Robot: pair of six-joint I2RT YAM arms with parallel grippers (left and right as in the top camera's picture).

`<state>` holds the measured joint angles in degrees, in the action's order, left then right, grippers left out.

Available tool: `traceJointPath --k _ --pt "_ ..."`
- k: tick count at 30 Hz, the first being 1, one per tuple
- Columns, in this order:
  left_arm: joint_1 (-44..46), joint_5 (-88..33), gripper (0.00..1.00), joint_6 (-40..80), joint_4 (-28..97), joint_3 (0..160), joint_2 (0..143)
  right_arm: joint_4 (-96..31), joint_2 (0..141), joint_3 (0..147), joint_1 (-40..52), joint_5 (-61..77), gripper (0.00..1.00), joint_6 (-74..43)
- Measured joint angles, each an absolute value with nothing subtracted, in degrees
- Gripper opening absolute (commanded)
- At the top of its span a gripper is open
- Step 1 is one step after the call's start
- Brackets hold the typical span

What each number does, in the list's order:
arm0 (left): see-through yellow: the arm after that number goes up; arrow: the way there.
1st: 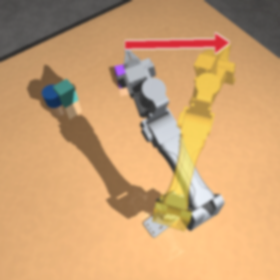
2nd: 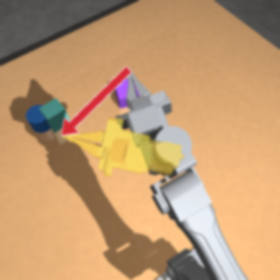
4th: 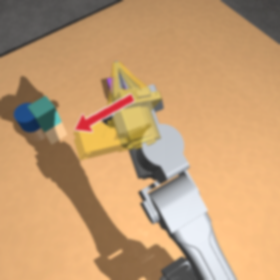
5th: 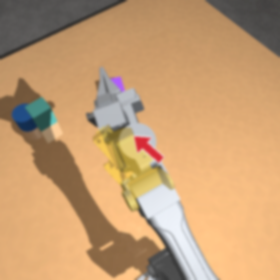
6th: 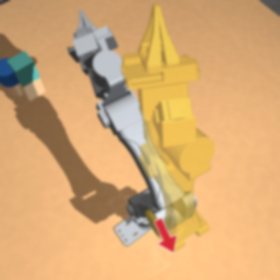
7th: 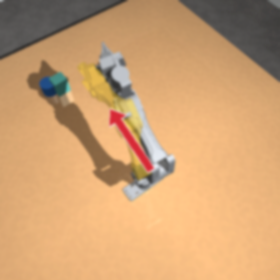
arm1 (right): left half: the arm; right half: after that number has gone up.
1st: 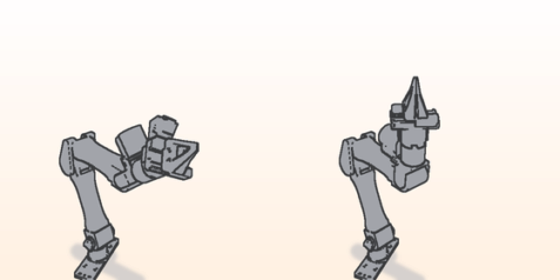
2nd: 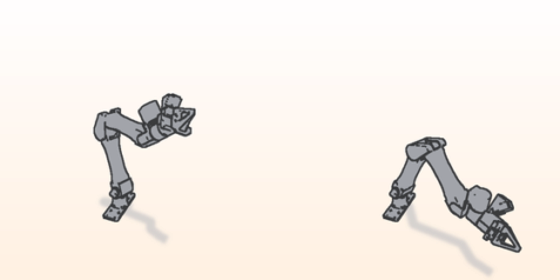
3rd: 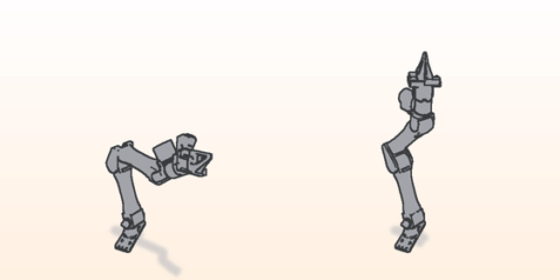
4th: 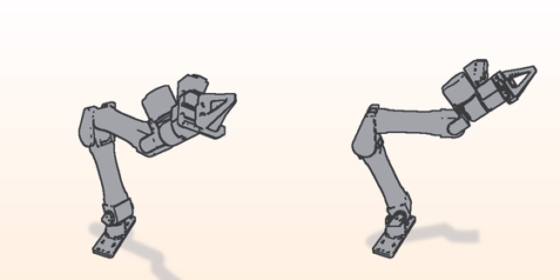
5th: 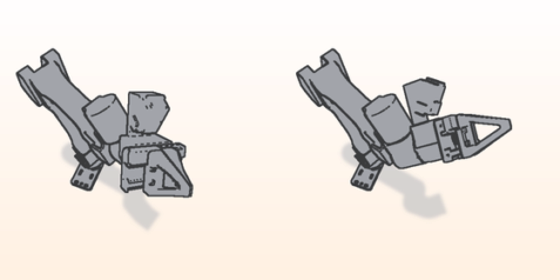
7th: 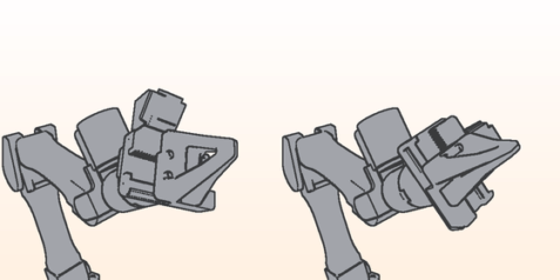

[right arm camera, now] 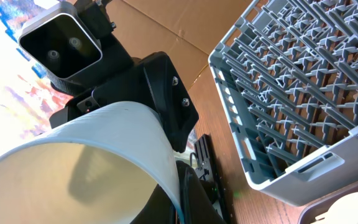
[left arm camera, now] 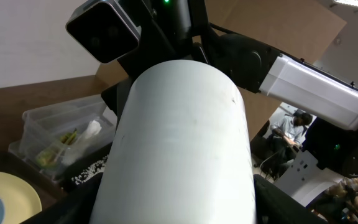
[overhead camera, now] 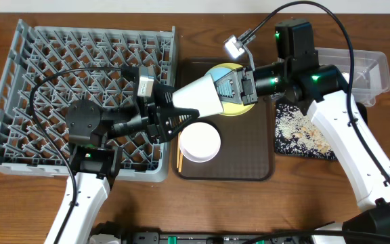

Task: Sort waste into correct bins and load items into the dishwasher
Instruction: 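Hand the pink cup from the right gripper to the left gripper, then place the cup upside down in the dish rack with the left gripper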

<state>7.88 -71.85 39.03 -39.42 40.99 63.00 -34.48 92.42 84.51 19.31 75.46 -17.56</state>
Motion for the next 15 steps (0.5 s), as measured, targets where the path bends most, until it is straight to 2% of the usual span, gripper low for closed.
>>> traceJointPath --k 2,7,15 --pt "7.88 -71.85 0.64 39.03 -39.42 40.99 63.00 -34.48 92.42 84.51 19.31 75.46 0.01 -17.56" --pt "8.14 -72.07 0.64 38.98 -39.46 40.99 63.00 -34.54 92.42 84.51 19.90 75.00 0.19 -17.91" --pt "8.36 -72.10 0.64 38.83 -39.20 40.99 63.02 -34.54 92.42 84.51 20.58 74.61 0.29 -18.09"
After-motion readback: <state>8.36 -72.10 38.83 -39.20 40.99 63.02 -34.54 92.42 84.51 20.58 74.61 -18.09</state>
